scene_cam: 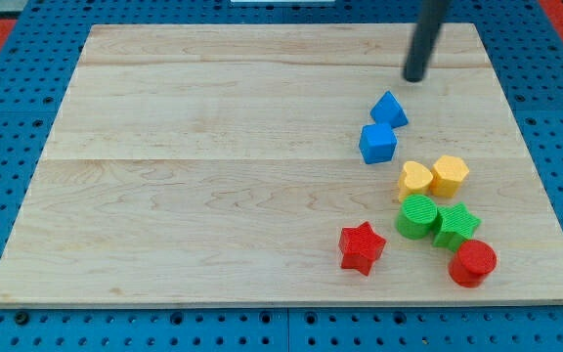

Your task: Move the blue triangle to the top of the yellow heart

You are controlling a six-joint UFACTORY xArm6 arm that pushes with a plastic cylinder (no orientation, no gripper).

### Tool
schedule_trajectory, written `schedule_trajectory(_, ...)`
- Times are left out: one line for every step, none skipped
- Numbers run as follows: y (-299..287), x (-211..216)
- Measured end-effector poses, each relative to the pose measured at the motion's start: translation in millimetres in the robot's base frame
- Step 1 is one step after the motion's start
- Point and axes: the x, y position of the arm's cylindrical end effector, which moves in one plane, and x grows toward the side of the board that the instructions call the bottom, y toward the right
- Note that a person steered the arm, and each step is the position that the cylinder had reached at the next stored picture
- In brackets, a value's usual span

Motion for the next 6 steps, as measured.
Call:
schedule_trajectory(-26.8, 58.0)
schedule_trajectory(-46.3, 114.9)
schedule_trajectory(-69.4, 119.3)
schedule_trajectory(-70.5, 89.0)
schedule_trajectory(-73.6, 20.1)
schedule_trajectory(-23.6, 14.4)
